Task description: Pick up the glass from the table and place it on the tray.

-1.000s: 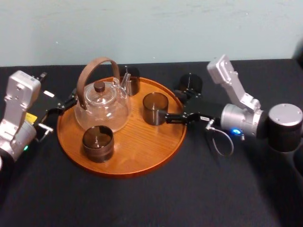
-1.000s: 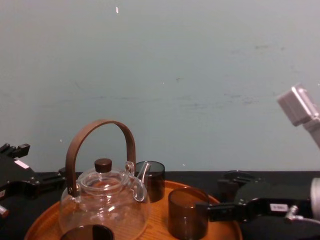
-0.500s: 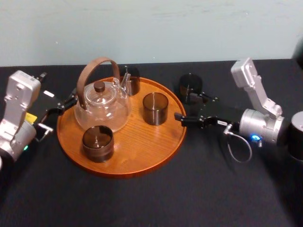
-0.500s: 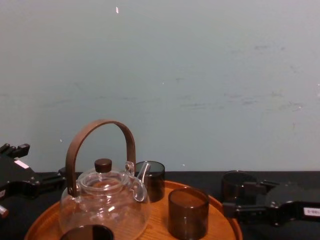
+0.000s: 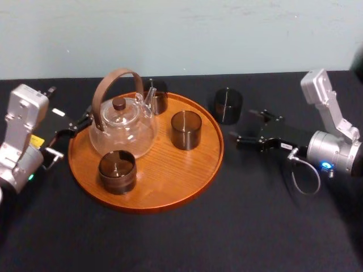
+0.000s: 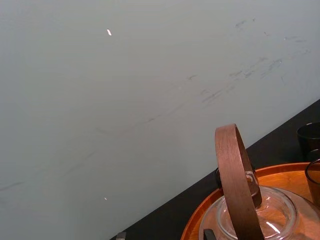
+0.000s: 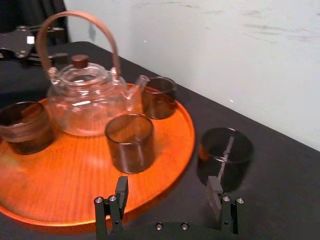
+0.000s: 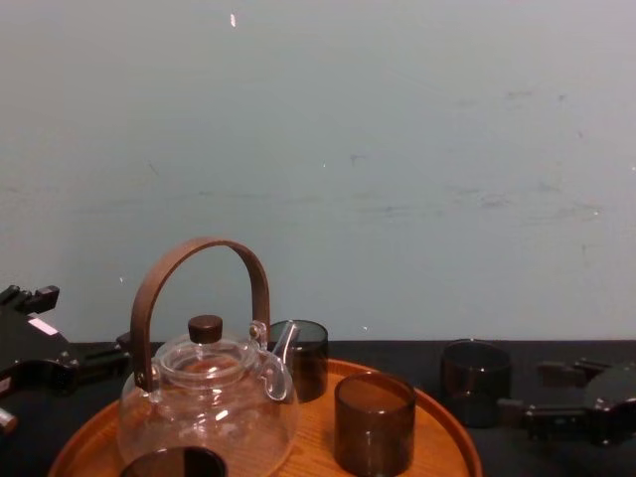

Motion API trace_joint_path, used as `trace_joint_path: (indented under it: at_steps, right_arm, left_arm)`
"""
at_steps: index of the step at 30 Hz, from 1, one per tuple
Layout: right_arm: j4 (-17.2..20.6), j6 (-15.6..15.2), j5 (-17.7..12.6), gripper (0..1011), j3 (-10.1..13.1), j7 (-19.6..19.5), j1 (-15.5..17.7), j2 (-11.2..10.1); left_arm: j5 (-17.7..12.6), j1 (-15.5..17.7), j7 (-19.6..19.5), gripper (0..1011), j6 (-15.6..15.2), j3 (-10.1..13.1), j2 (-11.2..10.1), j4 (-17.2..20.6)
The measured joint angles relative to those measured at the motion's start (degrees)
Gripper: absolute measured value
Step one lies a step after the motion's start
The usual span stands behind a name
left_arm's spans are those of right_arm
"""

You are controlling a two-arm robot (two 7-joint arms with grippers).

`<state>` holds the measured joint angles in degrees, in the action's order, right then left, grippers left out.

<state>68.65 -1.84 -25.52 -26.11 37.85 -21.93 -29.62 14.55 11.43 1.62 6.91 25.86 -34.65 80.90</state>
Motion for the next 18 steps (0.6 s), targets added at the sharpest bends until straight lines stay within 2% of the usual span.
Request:
trace_joint_path:
  at_steps: [6, 18]
  right_arm:
    - [-2.3, 0.0, 0.0, 1003, 0.7, -1.5, -1.1, 0.3]
    - [-8.1, -1.5, 0.9, 1002, 0.9, -3.1, -4.8, 3.4]
  left_arm:
    - [0.0, 0.0, 0.0, 1001, 0.0, 0.0, 0.0, 0.0]
    - [0.0, 0.0, 0.0, 1001, 0.0, 0.0, 0.0, 0.0]
